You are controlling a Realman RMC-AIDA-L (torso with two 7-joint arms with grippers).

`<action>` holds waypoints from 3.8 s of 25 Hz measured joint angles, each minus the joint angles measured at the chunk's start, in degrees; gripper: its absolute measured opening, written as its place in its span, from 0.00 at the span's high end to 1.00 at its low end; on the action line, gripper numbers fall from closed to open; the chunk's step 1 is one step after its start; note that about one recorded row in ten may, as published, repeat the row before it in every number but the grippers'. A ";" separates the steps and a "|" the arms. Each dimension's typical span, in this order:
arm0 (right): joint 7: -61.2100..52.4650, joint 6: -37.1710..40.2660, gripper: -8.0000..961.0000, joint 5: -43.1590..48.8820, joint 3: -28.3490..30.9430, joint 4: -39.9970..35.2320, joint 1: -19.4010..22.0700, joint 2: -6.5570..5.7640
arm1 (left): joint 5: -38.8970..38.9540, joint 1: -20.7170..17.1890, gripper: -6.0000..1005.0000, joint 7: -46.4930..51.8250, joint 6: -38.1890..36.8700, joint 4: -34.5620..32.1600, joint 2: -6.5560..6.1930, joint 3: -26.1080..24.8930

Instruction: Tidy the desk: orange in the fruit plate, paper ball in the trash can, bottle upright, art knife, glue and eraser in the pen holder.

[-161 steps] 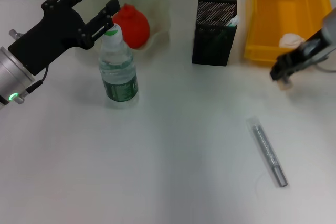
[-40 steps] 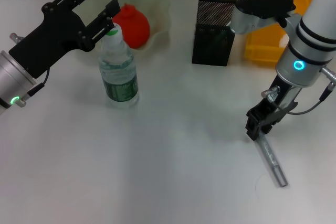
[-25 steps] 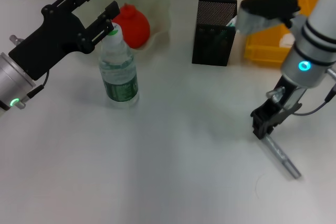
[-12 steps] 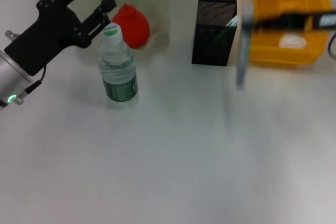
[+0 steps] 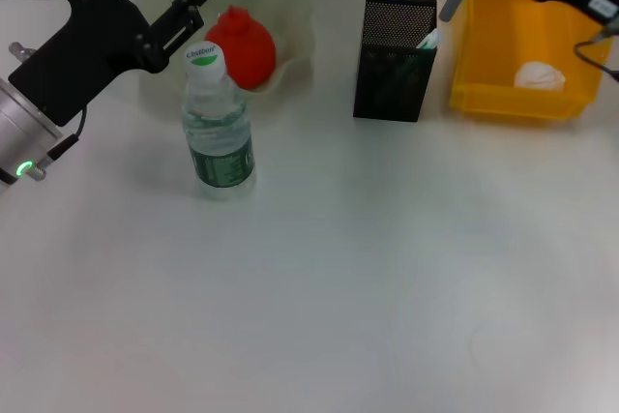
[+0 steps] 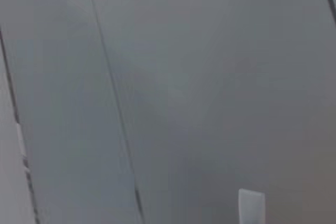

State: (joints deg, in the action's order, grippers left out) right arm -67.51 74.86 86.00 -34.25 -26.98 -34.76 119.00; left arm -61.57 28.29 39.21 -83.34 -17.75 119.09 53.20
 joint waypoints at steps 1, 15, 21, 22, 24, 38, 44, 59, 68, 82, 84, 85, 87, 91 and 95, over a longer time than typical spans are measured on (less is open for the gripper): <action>0.00 0.00 0.86 0.00 0.00 0.00 0.00 0.00 | 0.00 0.00 0.37 0.00 0.00 0.00 0.00 0.00; 3.87 -10.66 0.85 1.03 -5.36 1.72 -5.64 -0.05 | 1.29 0.49 0.37 -2.24 1.60 2.07 0.00 -0.12; 3.88 -14.04 0.85 1.10 -7.00 2.91 -7.39 -0.03 | 1.56 0.22 0.37 -2.27 1.61 2.11 0.00 -0.11; 3.87 -14.73 0.85 1.11 -7.02 3.19 -7.69 -0.02 | 1.58 0.19 0.37 -2.27 1.61 2.11 0.00 -0.12; 3.86 -15.72 0.85 1.14 -7.07 3.72 -8.29 0.03 | 1.59 0.17 0.37 -2.28 1.61 2.11 0.00 -0.15; 3.34 -15.58 0.78 0.75 -7.98 5.21 -7.56 0.29 | 2.22 0.88 0.37 -2.27 1.17 1.68 0.00 -0.11; 1.19 -10.26 0.53 -1.82 -7.76 3.59 -4.27 0.20 | 2.18 1.56 0.37 -0.82 1.02 1.56 -0.08 0.29; -24.03 14.47 0.33 5.76 -14.93 -13.04 0.87 -4.14 | -15.44 -3.77 0.30 30.18 -5.76 -17.14 -6.25 0.08; -25.30 17.28 0.19 15.38 -17.14 -13.23 -5.21 -3.27 | -23.86 -2.66 0.30 36.71 -11.82 -17.47 -6.89 0.39; -25.48 18.55 0.18 18.28 -20.37 -15.77 -5.57 -2.42 | -24.40 -3.63 0.30 38.27 -13.56 -17.27 -6.00 0.38; -25.48 18.56 0.18 18.45 -20.40 -15.75 -5.61 -2.36 | -24.40 -3.71 0.30 38.28 -13.55 -17.28 -5.98 0.29; -25.48 18.55 0.18 18.59 -20.40 -15.74 -5.52 -2.33 | -24.41 -3.74 0.30 38.28 -13.53 -17.29 -5.97 0.34; -25.49 18.54 0.18 18.61 -20.27 -15.71 -5.35 -2.33 | -24.43 -3.75 0.30 38.29 -13.52 -17.30 -5.97 0.39; -25.51 18.56 0.18 18.41 -19.99 -15.69 -5.20 -2.33 | -24.48 -3.77 0.30 38.30 -13.40 -17.32 -5.97 0.42; -25.52 18.30 0.18 18.37 -20.09 -15.48 -5.20 -2.18 | -24.59 -3.84 0.30 38.30 -12.88 -17.32 -5.98 0.42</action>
State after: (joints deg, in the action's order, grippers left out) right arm -93.02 93.16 104.37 -54.34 -42.45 -39.96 116.81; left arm -86.16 24.45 77.51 -96.22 -35.07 113.12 53.62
